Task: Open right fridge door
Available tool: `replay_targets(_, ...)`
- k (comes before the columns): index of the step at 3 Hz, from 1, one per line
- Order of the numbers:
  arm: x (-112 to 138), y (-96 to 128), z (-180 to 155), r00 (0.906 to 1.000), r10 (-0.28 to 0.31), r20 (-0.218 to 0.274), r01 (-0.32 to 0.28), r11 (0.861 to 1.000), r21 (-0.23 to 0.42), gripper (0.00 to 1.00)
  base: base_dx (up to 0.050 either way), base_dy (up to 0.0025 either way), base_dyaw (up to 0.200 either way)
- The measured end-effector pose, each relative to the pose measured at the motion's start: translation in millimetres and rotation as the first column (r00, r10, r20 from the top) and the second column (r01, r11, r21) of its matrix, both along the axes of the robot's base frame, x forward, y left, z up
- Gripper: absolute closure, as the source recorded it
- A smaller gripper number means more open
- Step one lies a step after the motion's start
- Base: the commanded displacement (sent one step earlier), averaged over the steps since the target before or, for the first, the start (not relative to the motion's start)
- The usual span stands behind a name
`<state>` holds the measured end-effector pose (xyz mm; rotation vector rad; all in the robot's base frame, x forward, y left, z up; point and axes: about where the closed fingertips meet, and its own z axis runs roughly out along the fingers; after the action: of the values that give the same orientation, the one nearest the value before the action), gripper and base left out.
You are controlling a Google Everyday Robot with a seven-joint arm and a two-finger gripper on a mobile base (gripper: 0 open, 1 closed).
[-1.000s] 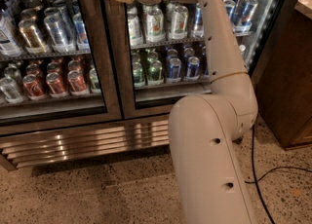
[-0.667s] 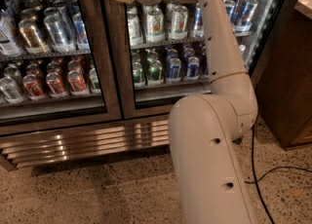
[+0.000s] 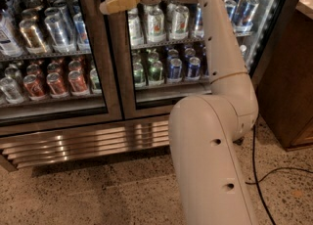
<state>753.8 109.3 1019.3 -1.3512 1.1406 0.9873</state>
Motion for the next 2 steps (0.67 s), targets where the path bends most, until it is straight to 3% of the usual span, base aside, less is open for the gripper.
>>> replay_targets(2, 0.0, 0.1, 0.0, 1.0000, 0.000, 0.000, 0.000, 1.000, 0.000, 0.43, 0.000, 0.00000, 0.000)
